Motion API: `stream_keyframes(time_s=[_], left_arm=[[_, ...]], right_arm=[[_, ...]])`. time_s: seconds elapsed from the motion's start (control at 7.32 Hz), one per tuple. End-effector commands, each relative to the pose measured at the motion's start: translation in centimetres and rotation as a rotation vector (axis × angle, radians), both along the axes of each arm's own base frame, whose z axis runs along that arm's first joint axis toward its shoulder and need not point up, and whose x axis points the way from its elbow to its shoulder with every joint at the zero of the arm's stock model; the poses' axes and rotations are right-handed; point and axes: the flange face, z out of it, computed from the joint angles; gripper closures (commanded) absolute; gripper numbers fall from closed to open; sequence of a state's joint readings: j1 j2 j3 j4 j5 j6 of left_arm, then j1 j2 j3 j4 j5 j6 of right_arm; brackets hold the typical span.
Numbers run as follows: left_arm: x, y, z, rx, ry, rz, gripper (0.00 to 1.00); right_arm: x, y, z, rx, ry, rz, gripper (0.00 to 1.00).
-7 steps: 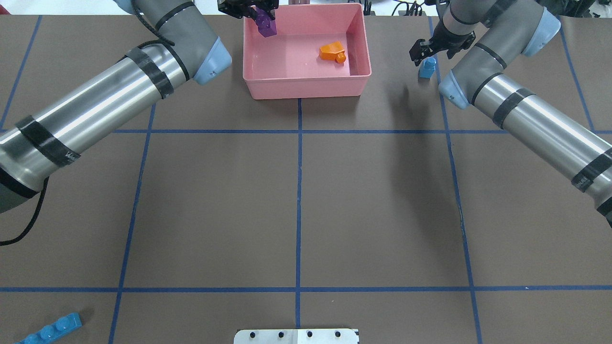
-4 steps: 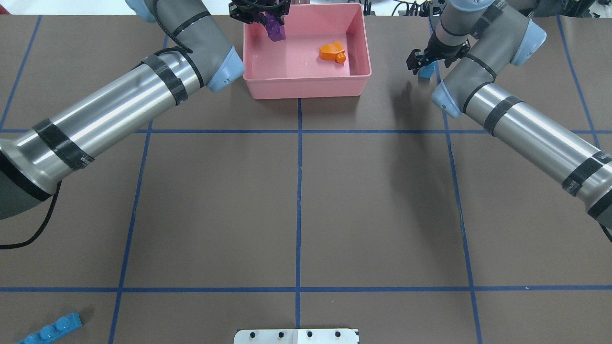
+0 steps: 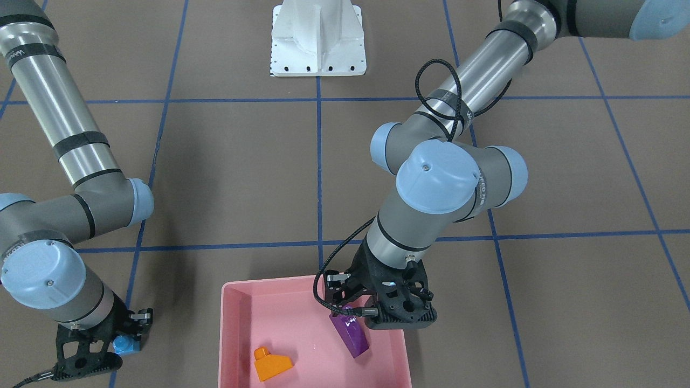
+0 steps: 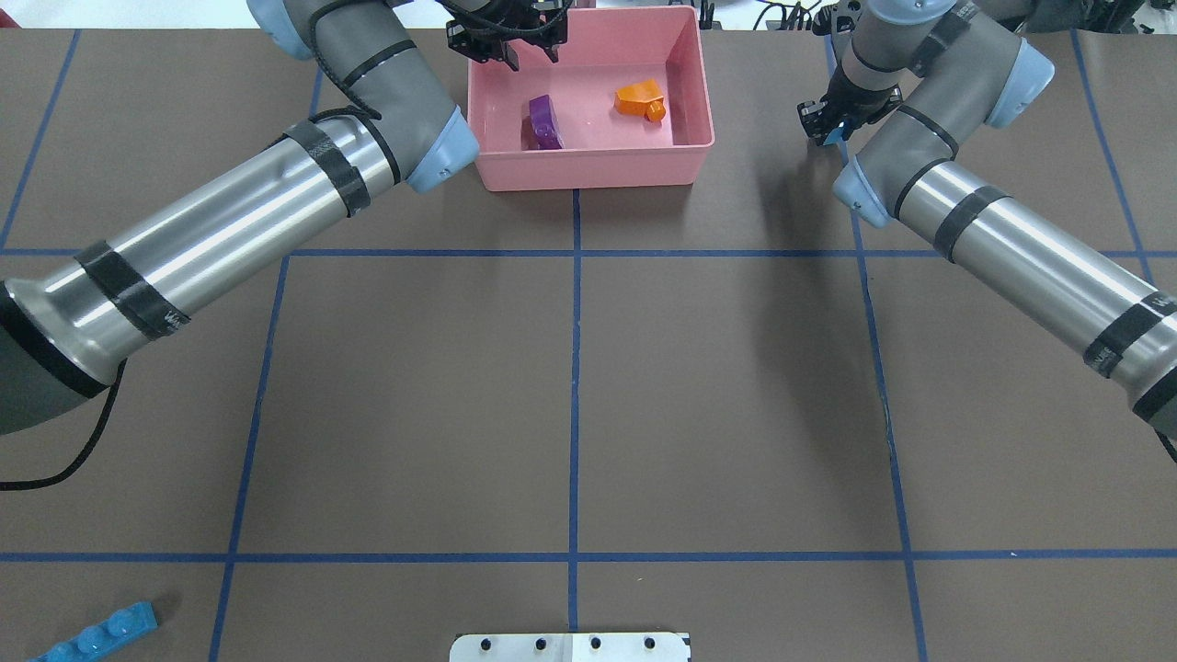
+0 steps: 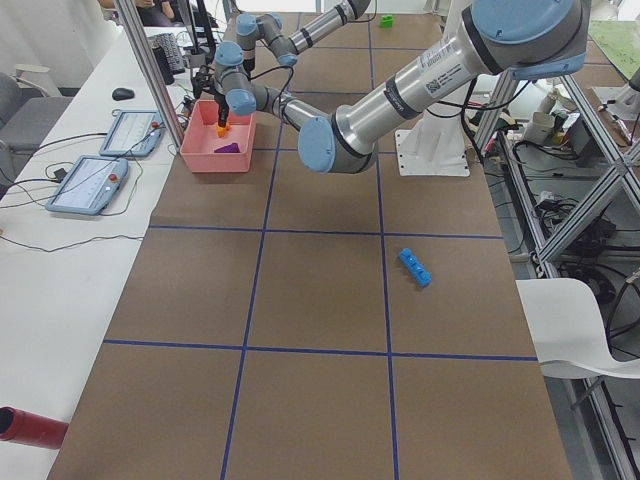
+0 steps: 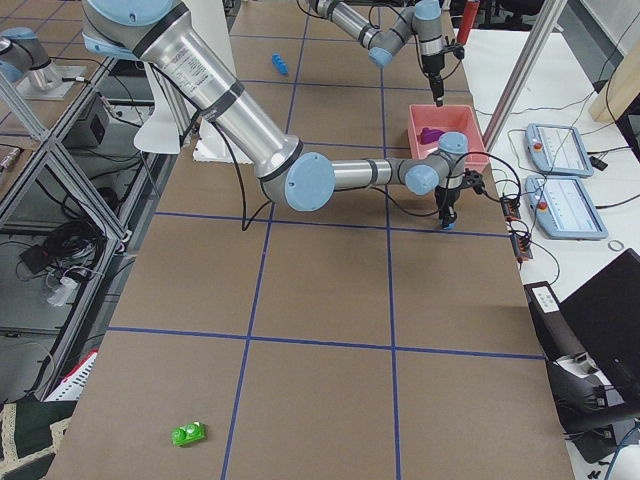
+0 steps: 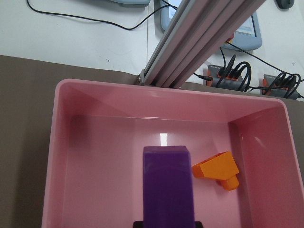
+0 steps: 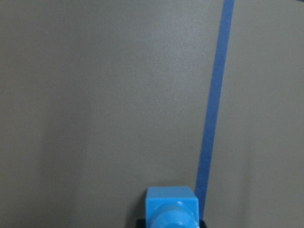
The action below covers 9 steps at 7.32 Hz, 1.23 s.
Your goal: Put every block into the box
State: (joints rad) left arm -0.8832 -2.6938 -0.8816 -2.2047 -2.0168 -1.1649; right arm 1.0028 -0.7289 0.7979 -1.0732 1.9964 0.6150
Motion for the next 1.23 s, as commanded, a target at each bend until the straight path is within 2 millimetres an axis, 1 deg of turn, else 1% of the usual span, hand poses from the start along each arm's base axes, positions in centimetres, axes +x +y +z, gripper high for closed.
stream_keyframes(time_s=[0.0,0.14,0.27,0.41,0.55,0.68,0.82,0.96,1.09], left_arm=[[-0.2,-0.1,0.2,-0.017,0.001,-0.011,0.00],[-1.3,-0.3,-0.5,-0.031,0.010,0.005,0.00],[-3.7,0.2,-1.1,-0.084,0.030,0.066,0.00],[-9.4,0.7,-0.2,-0.119,0.043,0.064,0.00],[-12.8,3.0,0.7,-0.084,0.032,0.076,0.00],[-15.6,7.0,3.1,-0.058,-0.067,0.143,0.00],[-18.8,11.7,5.1,-0.038,-0.183,0.225,0.00],[-21.1,16.4,9.2,-0.017,-0.258,0.283,0.00],[-24.2,21.1,15.2,0.008,-0.342,0.289,0.00]], right_arm=[[4.4,-2.9,-5.4,-0.016,-0.078,0.021,1.00],[6.3,-2.9,-10.7,-0.037,-0.124,0.014,1.00],[6.8,-2.6,-16.7,-0.063,-0.142,0.006,1.00],[5.5,-2.5,-22.2,-0.108,-0.174,0.031,1.00],[2.0,-1.1,-26.4,-0.159,-0.220,0.072,1.00],[-0.6,0.0,-28.2,-0.192,-0.235,0.093,1.00],[-3.1,1.0,-28.7,-0.187,-0.221,0.090,1.00],[-6.5,1.9,-29.2,-0.170,-0.191,0.155,1.00],[-9.1,1.7,-27.9,-0.157,-0.224,0.206,1.00]])
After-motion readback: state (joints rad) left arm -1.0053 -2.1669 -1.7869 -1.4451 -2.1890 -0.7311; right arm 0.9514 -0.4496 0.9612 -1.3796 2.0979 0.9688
